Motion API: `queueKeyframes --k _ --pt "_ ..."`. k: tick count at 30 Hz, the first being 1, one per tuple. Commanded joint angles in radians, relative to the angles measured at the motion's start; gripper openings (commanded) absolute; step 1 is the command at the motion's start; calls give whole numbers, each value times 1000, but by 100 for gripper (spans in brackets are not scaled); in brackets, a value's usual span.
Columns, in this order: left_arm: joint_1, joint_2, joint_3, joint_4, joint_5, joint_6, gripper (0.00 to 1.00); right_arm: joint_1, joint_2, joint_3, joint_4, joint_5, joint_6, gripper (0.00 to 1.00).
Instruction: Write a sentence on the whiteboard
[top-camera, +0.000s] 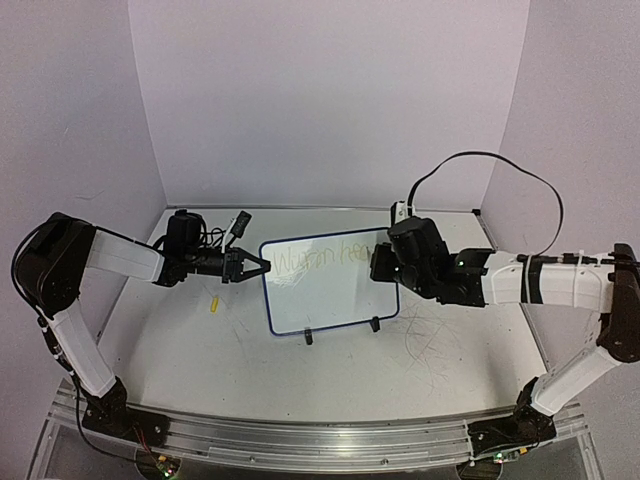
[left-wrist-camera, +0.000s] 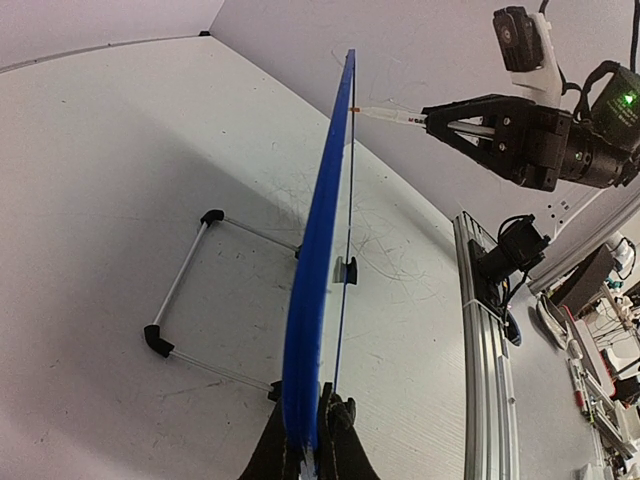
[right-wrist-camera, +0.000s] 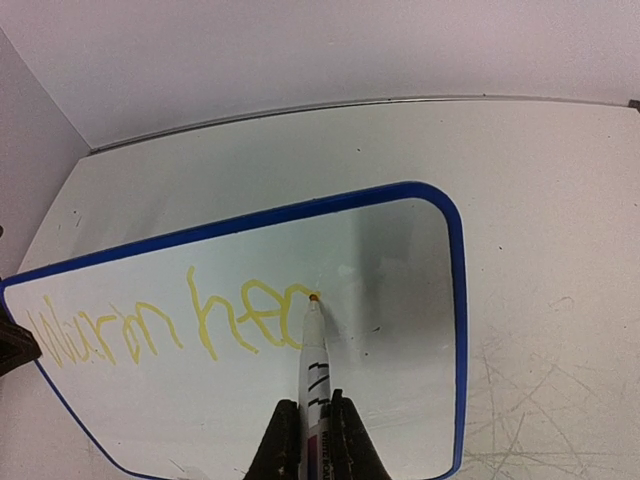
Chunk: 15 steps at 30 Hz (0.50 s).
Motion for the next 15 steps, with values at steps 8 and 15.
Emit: queueKeyframes --k 8,15 --pt "0 9 12 -40 -119 68 0 16 -21 -39 -11 -7 48 0" --pt "0 12 14 -42 -116 68 0 23 -32 -60 -30 13 77 0"
